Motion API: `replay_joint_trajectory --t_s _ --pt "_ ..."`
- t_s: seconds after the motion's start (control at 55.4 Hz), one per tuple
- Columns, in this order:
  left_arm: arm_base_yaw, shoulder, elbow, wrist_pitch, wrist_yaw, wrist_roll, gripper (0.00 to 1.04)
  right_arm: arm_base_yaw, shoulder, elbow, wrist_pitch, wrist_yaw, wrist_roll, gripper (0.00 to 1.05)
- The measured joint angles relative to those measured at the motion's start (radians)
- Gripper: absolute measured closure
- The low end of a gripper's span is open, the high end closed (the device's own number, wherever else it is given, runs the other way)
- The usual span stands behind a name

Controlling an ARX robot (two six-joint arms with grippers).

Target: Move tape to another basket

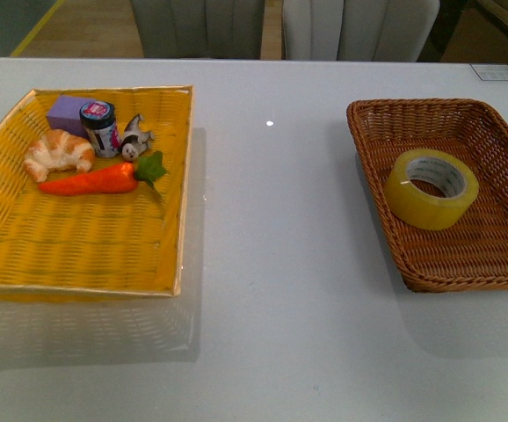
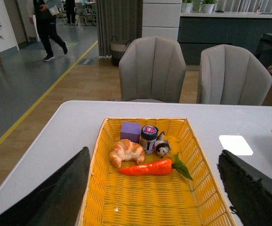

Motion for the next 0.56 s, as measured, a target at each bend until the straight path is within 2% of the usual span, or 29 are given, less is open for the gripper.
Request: replay_joint_trajectory --t_s 0.559 --pt "0.0 0.0 0.0 0.0 0.0 0.0 0.09 0.0 0.0 0.0 0.0 0.0 0.0 0.09"
